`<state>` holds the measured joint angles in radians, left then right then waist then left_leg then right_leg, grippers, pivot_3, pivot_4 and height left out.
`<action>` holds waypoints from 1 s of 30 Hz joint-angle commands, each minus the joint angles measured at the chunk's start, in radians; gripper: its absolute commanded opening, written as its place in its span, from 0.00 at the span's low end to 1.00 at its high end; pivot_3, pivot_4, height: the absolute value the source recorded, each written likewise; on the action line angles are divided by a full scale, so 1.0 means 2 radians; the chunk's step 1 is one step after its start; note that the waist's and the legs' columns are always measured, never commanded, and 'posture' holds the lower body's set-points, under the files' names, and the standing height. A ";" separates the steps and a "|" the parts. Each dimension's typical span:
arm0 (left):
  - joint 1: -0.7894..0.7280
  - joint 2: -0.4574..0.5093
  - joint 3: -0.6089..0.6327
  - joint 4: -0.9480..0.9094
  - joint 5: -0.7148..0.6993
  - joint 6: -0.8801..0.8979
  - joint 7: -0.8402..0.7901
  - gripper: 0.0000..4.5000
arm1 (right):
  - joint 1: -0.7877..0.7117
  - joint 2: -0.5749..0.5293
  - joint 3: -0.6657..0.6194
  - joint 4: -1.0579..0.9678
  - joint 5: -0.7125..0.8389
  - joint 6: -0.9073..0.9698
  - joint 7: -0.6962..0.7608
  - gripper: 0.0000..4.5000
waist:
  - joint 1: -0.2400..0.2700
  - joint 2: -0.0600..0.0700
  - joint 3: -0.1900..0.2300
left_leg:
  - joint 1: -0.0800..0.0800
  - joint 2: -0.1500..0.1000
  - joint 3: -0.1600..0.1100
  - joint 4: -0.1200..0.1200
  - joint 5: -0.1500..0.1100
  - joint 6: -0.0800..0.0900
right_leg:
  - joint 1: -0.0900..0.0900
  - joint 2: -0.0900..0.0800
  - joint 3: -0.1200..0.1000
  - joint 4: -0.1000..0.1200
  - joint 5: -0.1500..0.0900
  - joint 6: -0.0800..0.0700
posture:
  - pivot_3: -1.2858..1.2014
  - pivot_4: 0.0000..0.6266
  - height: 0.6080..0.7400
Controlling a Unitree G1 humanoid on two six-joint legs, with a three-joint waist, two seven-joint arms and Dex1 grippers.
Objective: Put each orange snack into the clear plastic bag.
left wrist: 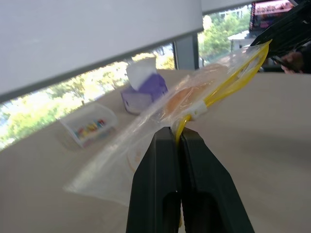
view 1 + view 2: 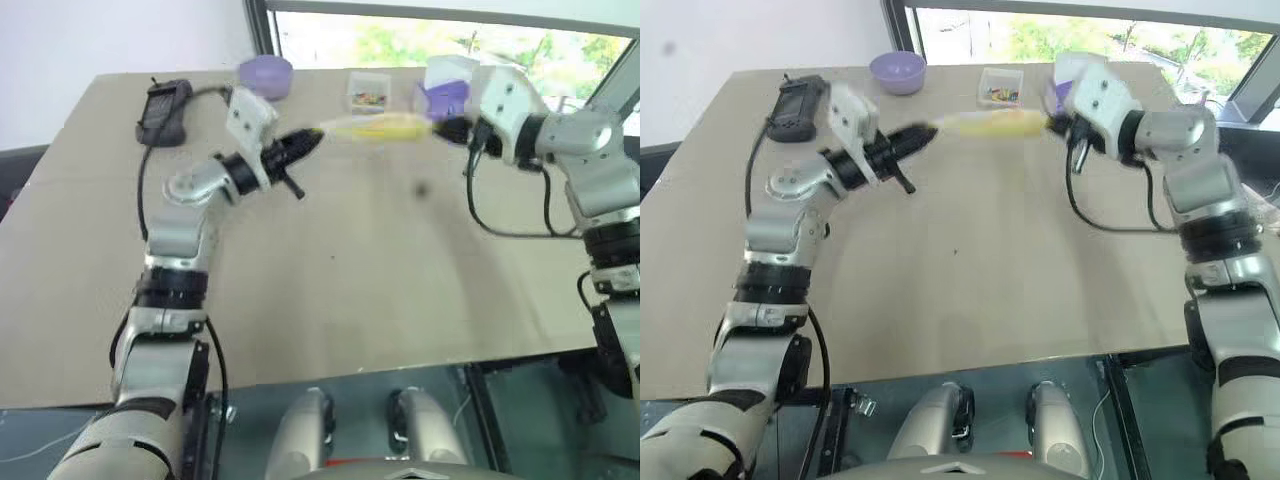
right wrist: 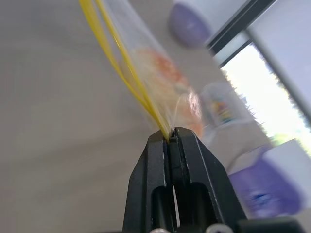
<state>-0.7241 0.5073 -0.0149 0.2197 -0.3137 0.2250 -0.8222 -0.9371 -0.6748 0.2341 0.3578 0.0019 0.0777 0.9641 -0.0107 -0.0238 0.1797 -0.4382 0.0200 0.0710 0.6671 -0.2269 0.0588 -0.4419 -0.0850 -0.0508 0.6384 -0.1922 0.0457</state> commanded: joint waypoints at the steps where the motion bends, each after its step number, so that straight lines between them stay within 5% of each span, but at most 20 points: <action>1: 0.025 0.023 0.001 -0.038 0.021 -0.019 -0.009 0.00 | 0.015 -0.011 -0.020 -0.019 -0.010 0.001 -0.016 0.01 | 0.000 0.000 0.000 | -0.001 0.000 0.000 0.000 0.000 0.000 | -0.001 0.000 0.000 0.000 0.000 0.000 | 0.52 0.24 1.00; 5: 0.052 0.024 -0.016 -0.044 0.062 -0.077 0.002 0.00 | 0.050 -0.004 -0.023 -0.036 -0.026 -0.021 -0.049 0.01 | 0.000 0.000 0.000 | -0.004 -0.001 0.000 0.002 0.000 0.000 | -0.003 0.000 0.000 -0.001 0.001 0.001 | 0.52 0.24 1.00; 14: 0.180 0.037 -0.033 -0.163 0.099 -0.118 0.004 0.00 | 0.273 -0.031 -0.034 -0.280 0.023 0.051 -0.019 0.01 | 0.007 0.000 0.000 | -0.002 0.000 -0.001 0.003 0.000 0.001 | -0.001 -0.001 0.000 0.000 0.001 0.001 | 0.52 0.24 1.00; 19: 0.197 0.030 -0.029 -0.181 0.121 -0.119 0.031 0.00 | 0.310 -0.023 -0.054 -0.326 0.047 0.084 -0.035 0.01 | 0.008 0.000 0.000 | 0.003 0.001 0.000 0.003 -0.002 0.003 | 0.001 0.000 0.002 0.001 -0.001 0.000 | 0.52 0.24 1.00; 22: 0.194 0.024 -0.032 -0.174 0.131 -0.134 0.043 0.00 | 0.323 -0.024 -0.069 -0.343 0.055 0.094 -0.043 0.19 | 0.009 0.000 0.000 | 0.004 0.001 0.000 0.004 -0.002 0.003 | 0.002 0.000 0.002 0.001 0.000 0.000 | 0.52 0.24 1.00; 26: 0.192 0.024 -0.037 -0.160 0.154 -0.163 0.055 0.00 | 0.341 -0.026 -0.086 -0.341 0.027 0.069 -0.078 0.61 | 0.012 0.000 0.000 | 0.004 0.001 0.000 0.004 -0.001 0.003 | 0.002 0.000 0.002 0.001 0.001 -0.002 | 0.52 0.24 1.00; 30: 0.177 0.016 -0.039 -0.153 0.177 -0.149 0.077 0.00 | 0.313 -0.008 -0.096 -0.369 0.055 0.077 -0.087 0.61 | 0.012 0.000 0.000 | 0.003 0.001 0.001 0.004 -0.001 0.003 | 0.002 0.000 0.002 0.001 0.001 -0.002 | 0.52 0.24 1.00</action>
<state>-0.3439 0.5436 -0.0894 -0.0721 0.0232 -0.0718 -0.6913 -0.2663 -0.7066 0.0752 -0.3057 0.0706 0.2341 0.8012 0.0142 -0.0237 0.1796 -0.4315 0.0225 0.0723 0.6755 -0.2298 0.0647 -0.4388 -0.0852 -0.0460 0.6397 -0.1900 0.0410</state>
